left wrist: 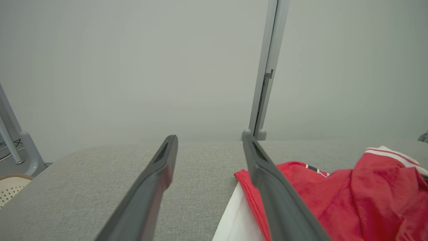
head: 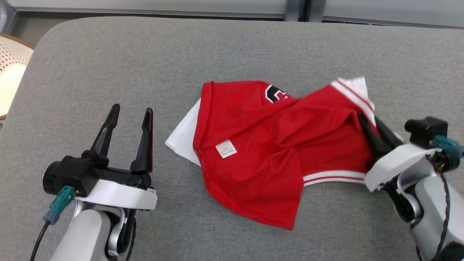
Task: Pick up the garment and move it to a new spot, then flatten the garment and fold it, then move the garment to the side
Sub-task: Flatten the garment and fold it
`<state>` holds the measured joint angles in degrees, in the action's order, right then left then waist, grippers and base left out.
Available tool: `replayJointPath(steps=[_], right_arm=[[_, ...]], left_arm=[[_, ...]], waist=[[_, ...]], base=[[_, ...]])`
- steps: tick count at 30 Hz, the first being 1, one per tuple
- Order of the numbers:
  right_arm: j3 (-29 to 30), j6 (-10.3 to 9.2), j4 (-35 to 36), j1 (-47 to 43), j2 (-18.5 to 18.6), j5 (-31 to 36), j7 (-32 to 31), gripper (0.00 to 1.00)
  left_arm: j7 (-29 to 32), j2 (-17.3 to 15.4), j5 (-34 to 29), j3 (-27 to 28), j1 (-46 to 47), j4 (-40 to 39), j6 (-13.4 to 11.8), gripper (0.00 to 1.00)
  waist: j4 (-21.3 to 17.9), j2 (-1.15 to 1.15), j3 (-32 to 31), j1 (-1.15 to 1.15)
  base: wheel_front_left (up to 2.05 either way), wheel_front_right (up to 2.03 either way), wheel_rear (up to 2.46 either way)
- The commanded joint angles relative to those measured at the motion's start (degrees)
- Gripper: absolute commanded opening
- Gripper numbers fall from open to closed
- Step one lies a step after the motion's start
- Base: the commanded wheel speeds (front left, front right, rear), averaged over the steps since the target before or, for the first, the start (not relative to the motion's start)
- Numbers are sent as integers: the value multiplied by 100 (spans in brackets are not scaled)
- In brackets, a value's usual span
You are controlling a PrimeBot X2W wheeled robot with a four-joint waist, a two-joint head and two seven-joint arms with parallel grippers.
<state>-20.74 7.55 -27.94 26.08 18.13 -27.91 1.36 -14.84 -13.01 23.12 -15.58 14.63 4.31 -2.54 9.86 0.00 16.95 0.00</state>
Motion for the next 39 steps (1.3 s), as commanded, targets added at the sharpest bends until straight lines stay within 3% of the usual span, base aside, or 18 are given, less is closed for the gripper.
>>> replayJointPath(steps=[1, 7, 12, 19, 20, 21, 22, 32, 39], right_arm=[[75, -12, 148, 175, 100, 134, 225, 0], [329, -12, 586, 313, 153, 980, 775, 0], [222, -10, 901, -433, -39, 1744, 714, 0], [246, -10, 764, -1316, -432, 2024, 609, 0], [287, -11, 707, -1397, -497, 2042, 583, 12], [311, -10, 653, -1472, -587, 2010, 558, 49], [318, -10, 626, -1526, -677, 1985, 578, 100], [339, -9, 1460, -1799, -1100, 1819, 1044, 100], [684, -9, 2244, -2064, -1169, 1683, 840, 100]], left_arm=[[-22, 5, -50, 34, 140, 11, 24, 100], [-33, 4, -77, 50, 156, 36, 66, 100], [-33, 12, -81, 65, 119, 25, 93, 100], [-35, 12, -62, 78, 89, 33, 135, 100], [-36, 5, -66, 81, 97, 39, 136, 100], [-36, 2, -71, 82, 105, 44, 142, 100], [-36, -2, -77, 84, 110, 47, 149, 100], [-38, 7, -103, 148, -128, 68, 45, 100], [-39, -30, -93, 200, -524, 0, -51, 100]], waist=[[-52, 0, -21, 0], [-214, 0, -86, 0], [-296, 0, -92, 0], [-393, 0, -54, 0], [-406, 0, -48, 0], [-417, 0, -46, 0], [-425, 0, -47, 0], [-506, 0, -295, 0], [-579, 0, -644, 0]], base=[[0, 0, 0], [0, 0, 0], [0, 0, 0], [0, 0, 0], [0, 0, 0], [0, 0, 0], [0, 0, 0], [0, 0, 0], [0, 0, 0]])
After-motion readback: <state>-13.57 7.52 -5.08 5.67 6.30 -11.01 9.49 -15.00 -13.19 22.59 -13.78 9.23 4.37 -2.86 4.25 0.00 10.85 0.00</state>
